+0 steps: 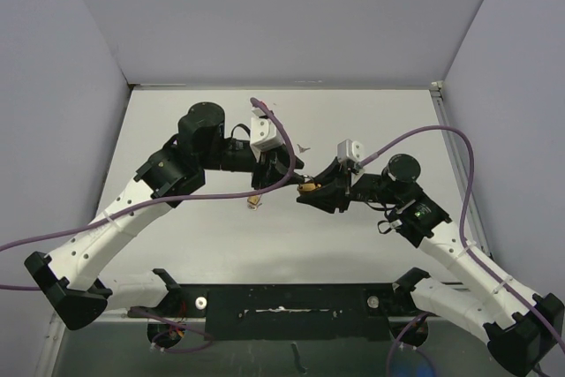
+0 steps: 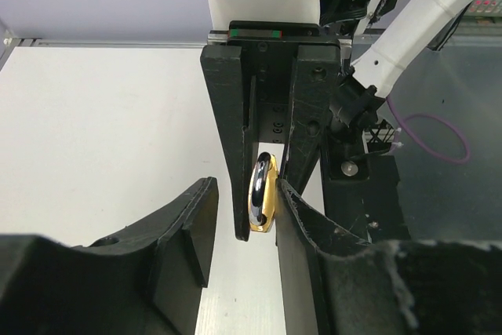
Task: Lock with the key
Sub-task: Lock the lock.
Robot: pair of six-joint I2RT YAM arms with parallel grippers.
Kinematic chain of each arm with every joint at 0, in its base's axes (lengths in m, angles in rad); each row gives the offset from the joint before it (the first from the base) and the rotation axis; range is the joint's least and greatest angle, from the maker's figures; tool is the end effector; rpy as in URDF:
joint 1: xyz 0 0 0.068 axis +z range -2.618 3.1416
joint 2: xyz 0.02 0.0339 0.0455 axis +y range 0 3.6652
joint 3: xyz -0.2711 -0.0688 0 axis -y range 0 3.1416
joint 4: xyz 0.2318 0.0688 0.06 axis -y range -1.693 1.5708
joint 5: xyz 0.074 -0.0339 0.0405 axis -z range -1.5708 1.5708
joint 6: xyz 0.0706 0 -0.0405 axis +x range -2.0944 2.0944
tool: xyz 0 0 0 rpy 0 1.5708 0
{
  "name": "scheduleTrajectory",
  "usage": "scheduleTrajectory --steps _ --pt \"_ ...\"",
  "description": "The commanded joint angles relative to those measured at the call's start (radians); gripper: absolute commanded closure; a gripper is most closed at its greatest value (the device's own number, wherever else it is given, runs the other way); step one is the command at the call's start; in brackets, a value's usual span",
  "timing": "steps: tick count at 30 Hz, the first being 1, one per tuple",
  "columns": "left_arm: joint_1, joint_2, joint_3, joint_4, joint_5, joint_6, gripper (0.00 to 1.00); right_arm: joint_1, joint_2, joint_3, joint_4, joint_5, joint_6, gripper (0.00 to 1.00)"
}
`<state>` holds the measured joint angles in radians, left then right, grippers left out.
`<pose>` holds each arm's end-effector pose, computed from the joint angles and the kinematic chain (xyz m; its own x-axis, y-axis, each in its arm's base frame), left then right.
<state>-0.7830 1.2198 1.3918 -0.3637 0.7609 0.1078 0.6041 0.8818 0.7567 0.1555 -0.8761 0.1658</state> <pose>0.1554 -0.2234 0.4430 -0.0277 0.1375 -0.9901 0.9995 0.0211 -0.0250 0.1373 0.1607 0.3570 -0.1396 0.0320 -0.9897 -0.9861 0.0866 0.1419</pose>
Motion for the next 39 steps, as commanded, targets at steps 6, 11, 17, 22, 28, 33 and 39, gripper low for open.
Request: scheduleTrajectory --steps 6,11,17,22,28,33,39 --pt "-0.001 0.0 -0.004 0.014 0.016 -0.004 0.7 0.01 -0.016 0.061 0.062 0.027 -0.01 1.0" --pt "-0.001 0.008 -0.001 0.021 0.031 -0.006 0.8 0.01 -0.017 0.06 0.059 0.027 -0.011 1.0" --pt "-0.001 0.018 0.004 0.024 0.054 -0.025 1.0 0.013 -0.028 0.054 0.061 0.051 -0.012 1.0" --pt "-0.001 0.003 -0.033 0.066 0.023 -0.09 1.0 0.021 -0.056 0.045 0.061 0.124 -0.034 1.0" --pt "-0.002 -0.006 -0.059 0.083 -0.013 -0.108 1.0 0.045 -0.083 0.032 0.118 0.131 -0.038 1.0" --pt "-0.01 -0.003 -0.066 0.082 -0.01 -0.111 1.0 0.066 -0.104 0.027 0.163 0.148 -0.036 1.0" --pt "-0.019 0.012 -0.063 0.04 0.011 -0.089 1.0 0.078 -0.094 0.045 0.195 0.134 -0.028 1.0"
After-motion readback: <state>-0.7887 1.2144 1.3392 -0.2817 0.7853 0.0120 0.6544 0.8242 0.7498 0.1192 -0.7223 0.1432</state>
